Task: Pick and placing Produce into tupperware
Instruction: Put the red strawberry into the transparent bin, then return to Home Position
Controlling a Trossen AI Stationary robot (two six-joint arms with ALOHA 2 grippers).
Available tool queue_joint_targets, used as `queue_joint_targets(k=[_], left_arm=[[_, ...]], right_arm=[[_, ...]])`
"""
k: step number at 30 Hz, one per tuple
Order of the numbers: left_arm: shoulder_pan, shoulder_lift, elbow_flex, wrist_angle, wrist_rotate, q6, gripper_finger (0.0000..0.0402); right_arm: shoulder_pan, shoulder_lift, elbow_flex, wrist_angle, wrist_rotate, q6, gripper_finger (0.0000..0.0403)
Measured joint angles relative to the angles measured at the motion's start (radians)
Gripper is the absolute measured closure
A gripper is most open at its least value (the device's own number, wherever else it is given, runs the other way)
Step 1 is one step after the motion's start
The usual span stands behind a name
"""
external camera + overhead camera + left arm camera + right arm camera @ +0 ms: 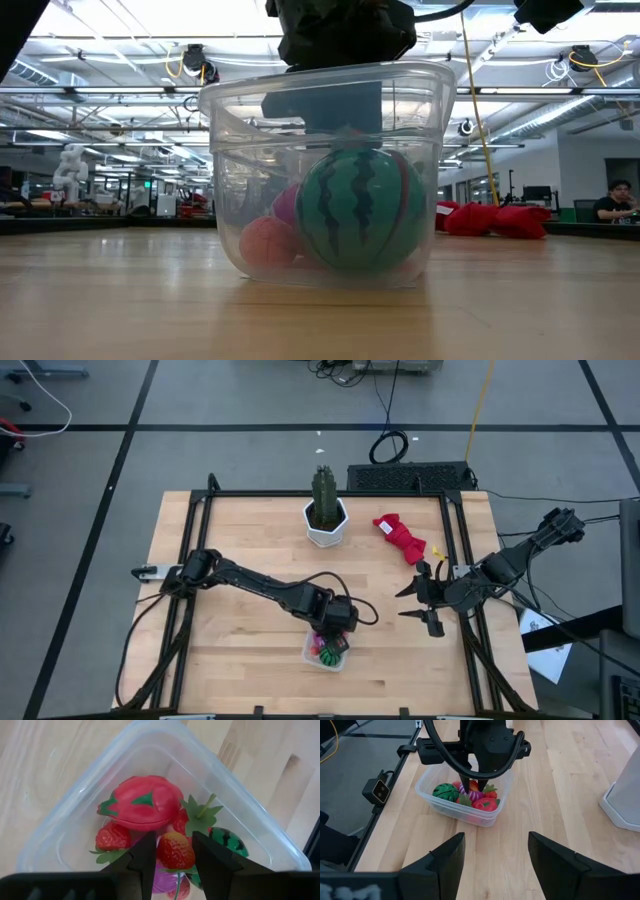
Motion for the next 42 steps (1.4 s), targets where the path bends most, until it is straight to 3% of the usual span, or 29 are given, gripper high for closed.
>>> queue_joint_targets(k=[8,19,27,34,42], left_arm=[[-0.008,0.000,0.000,0.000,0.005,0.011,0.0269],[-0.008,0.000,0.000,0.026,-0.019,0.019,0.0168],[-0.021,-0.106,-0.002,0.013,-0.013,0.009,0.0142],[-0.118,-0.294,-0.001,-0.090,-0.210,-0.052,0.0140],[-0.375,-0.371,0.000,-0.311,-0.738,-0.270,0.0140]], right_arm=[[0.000,0.000,0.000,0.000,0.000,0.000,0.0193],[0.000,0.000,0.000,0.000,0.000,0.000,0.0193],[0.000,0.000,0.000,0.000,0.000,0.000,0.0193],[0.009,0.000,-0.004,0.001,-0.002,0.000,0.0193],[0.095,-0.004,-0.048,0.039,0.010,0.015,0.0193]])
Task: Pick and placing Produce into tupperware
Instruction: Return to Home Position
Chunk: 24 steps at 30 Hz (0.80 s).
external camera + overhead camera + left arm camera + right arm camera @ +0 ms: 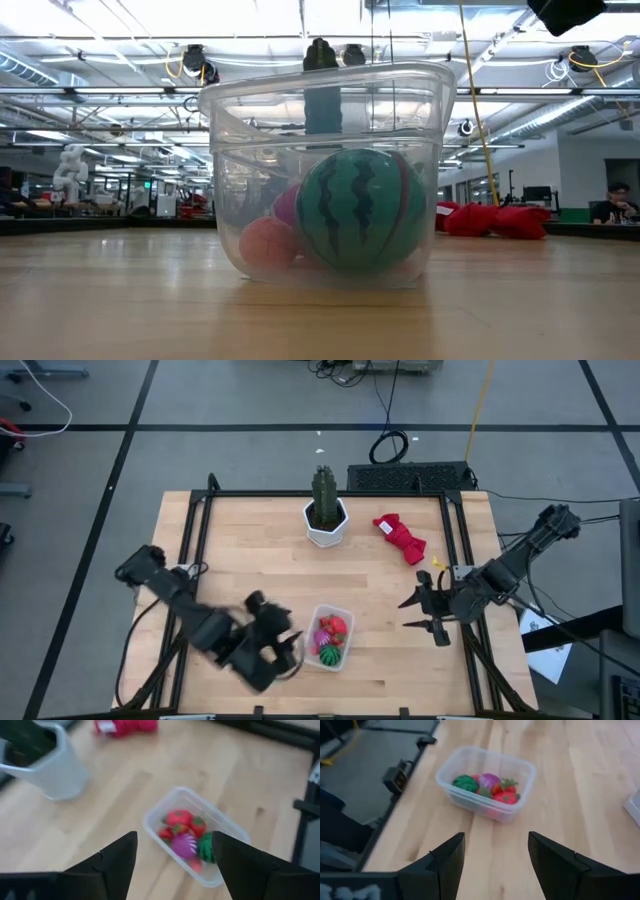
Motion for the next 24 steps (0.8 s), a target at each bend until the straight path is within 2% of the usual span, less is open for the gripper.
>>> queue_joint_targets(k=[3,6,10,14,19,22,24], left_arm=[[-0.092,-0.003,-0.001,-0.088,-0.142,-0.124,0.0138],[-0.150,-0.004,-0.046,-0.131,-0.218,-0.236,0.0139],[-0.175,-0.002,-0.164,-0.133,-0.288,-0.339,0.0138],[-0.135,-0.002,-0.287,-0.133,-0.303,-0.416,0.0139],[-0.053,-0.056,-0.406,-0.095,-0.338,-0.415,0.0138],[-0.004,-0.143,-0.503,0.011,-0.354,-0.346,0.0139],[0.023,-0.216,-0.583,0.138,-0.365,-0.254,0.0141]], right_arm=[[0.022,-0.016,-0.008,0.059,0.003,-0.016,0.0193],[0.031,-0.048,-0.020,0.122,0.015,-0.054,0.0193],[0.030,-0.106,-0.048,0.188,0.031,-0.080,0.0193],[0.028,-0.150,-0.082,0.199,0.030,-0.063,0.0193],[0.026,-0.231,-0.142,0.192,0.084,-0.058,0.0193],[0.013,-0.314,-0.181,0.193,0.104,-0.060,0.0193],[0.004,-0.381,-0.211,0.190,0.104,-0.065,0.0193]])
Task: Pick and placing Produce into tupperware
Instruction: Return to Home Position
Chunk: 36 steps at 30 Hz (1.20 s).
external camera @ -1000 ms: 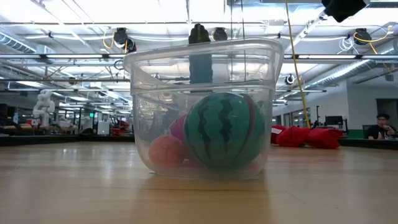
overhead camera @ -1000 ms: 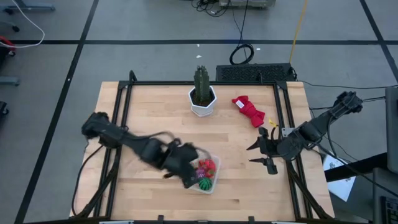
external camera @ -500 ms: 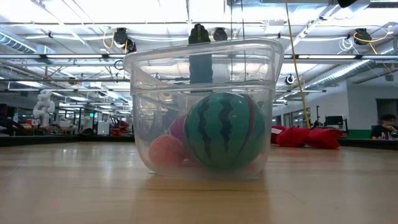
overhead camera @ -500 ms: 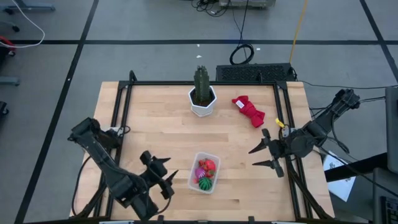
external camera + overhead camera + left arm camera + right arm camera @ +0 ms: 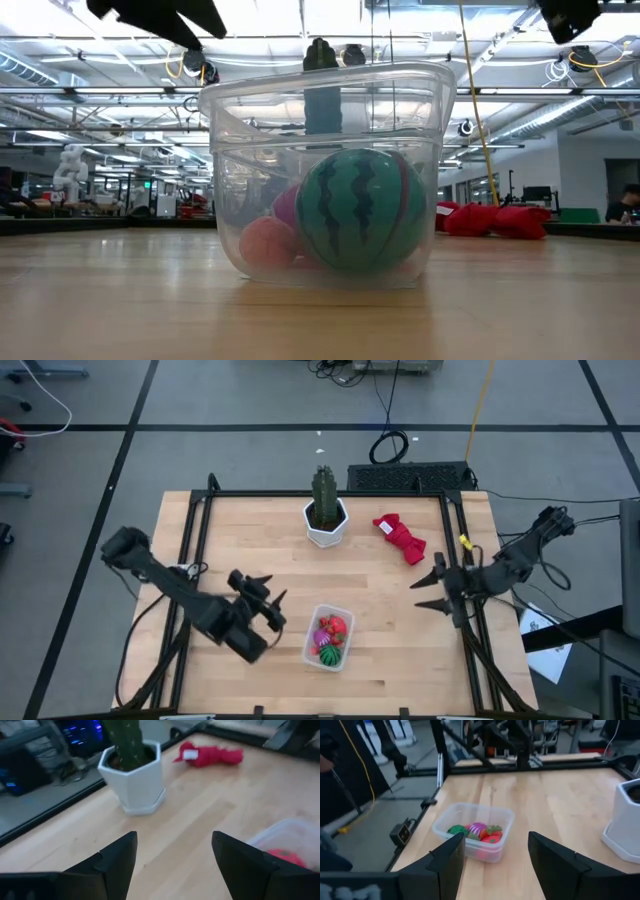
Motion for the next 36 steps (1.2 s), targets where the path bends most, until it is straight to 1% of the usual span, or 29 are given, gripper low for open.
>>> queue_joint_targets(k=[2,4,6,9,11,13,18,21,25,28,32,34,36], left_arm=[[0.020,-0.086,-0.095,0.161,-0.005,0.114,0.0142],[0.048,-0.169,-0.197,0.333,0.016,0.249,0.0142],[0.083,-0.239,-0.298,0.518,0.059,0.392,0.0142],[0.144,-0.327,-0.431,0.754,0.151,0.581,0.0142],[0.190,-0.375,-0.497,0.856,0.205,0.659,0.0142],[0.231,-0.406,-0.547,0.914,0.235,0.713,0.0142],[0.314,-0.464,-0.605,0.929,0.292,0.748,0.0140],[0.353,-0.501,-0.629,0.910,0.307,0.771,0.0141],[0.380,-0.615,-0.650,0.844,0.300,0.771,0.0141],[0.369,-0.745,-0.679,0.827,0.293,0.773,0.0140],[0.318,-0.919,-0.748,0.818,0.293,0.777,0.0139],[0.289,-0.993,-0.789,0.816,0.279,0.774,0.0140],[0.263,-1.048,-0.827,0.826,0.264,0.774,0.0142]], right_arm=[[-0.008,-0.066,-0.028,-0.002,0.000,-0.002,0.0193],[-0.019,-0.124,-0.055,-0.016,0.000,-0.002,0.0193],[-0.033,-0.169,-0.075,-0.031,0.000,-0.002,0.0193],[-0.062,-0.211,-0.085,-0.065,0.000,-0.002,0.0193],[-0.086,-0.223,-0.085,-0.082,-0.001,0.003,0.0193],[-0.110,-0.227,-0.085,-0.097,-0.002,0.001,0.0193],[-0.177,-0.228,-0.085,-0.136,-0.003,-0.009,0.0193],[-0.217,-0.233,-0.085,-0.132,-0.003,-0.051,0.0193],[-0.251,-0.287,-0.085,-0.137,-0.004,-0.073,0.0193],[-0.255,-0.362,-0.085,-0.157,-0.031,-0.078,0.0193],[-0.255,-0.466,-0.085,-0.186,-0.036,-0.087,0.0193],[-0.255,-0.503,-0.085,-0.193,-0.036,-0.101,0.0193],[-0.255,-0.511,-0.083,-0.180,-0.035,-0.109,0.0193]])
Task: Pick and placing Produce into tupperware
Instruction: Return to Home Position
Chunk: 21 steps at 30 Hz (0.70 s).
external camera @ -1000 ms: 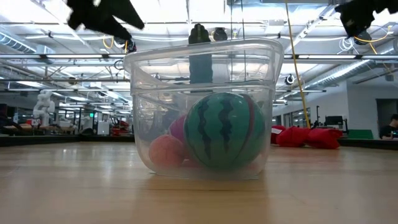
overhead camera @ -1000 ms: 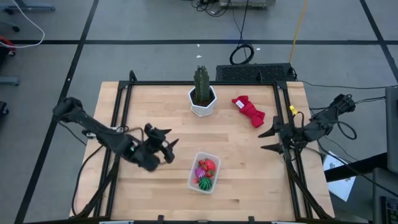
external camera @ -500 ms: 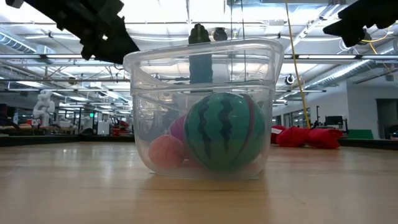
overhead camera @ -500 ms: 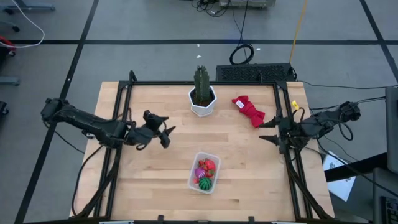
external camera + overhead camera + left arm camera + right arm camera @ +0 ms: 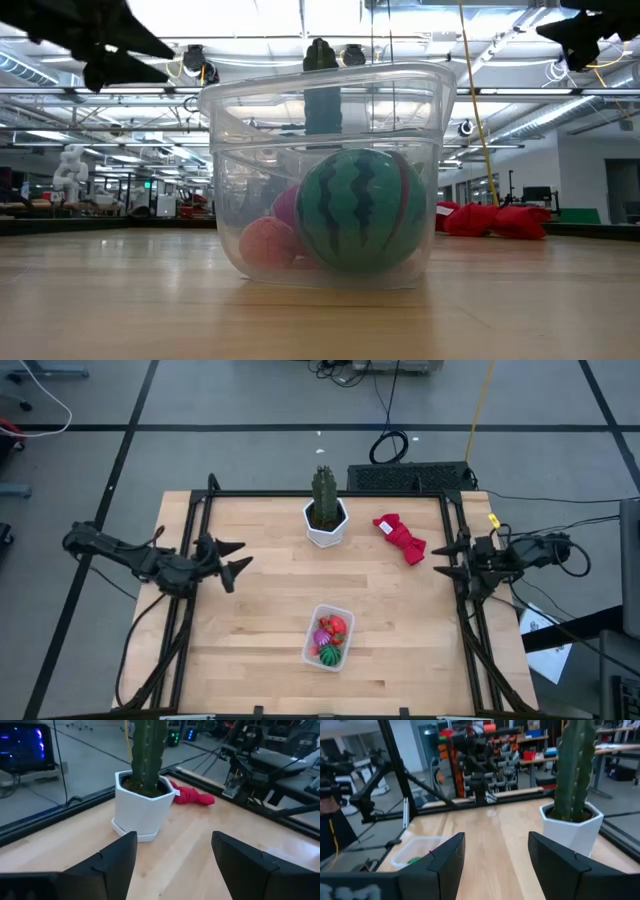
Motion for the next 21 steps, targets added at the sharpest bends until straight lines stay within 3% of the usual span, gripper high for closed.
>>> queue_joint_targets(k=[5,14,21], left_arm=[[-0.032,-0.086,-0.089,0.016,-0.014,-0.005,0.0140],[-0.024,-0.097,-0.241,0.304,0.060,0.126,0.0138],[0.047,-0.119,-0.248,0.300,0.067,0.176,0.0138]], right_arm=[[0.000,0.016,0.000,-0.014,-0.022,-0.004,0.0193],[0.001,0.016,-0.008,0.009,-0.149,-0.025,0.0193],[0.001,0.000,-0.008,0.012,-0.151,-0.038,0.0193]])
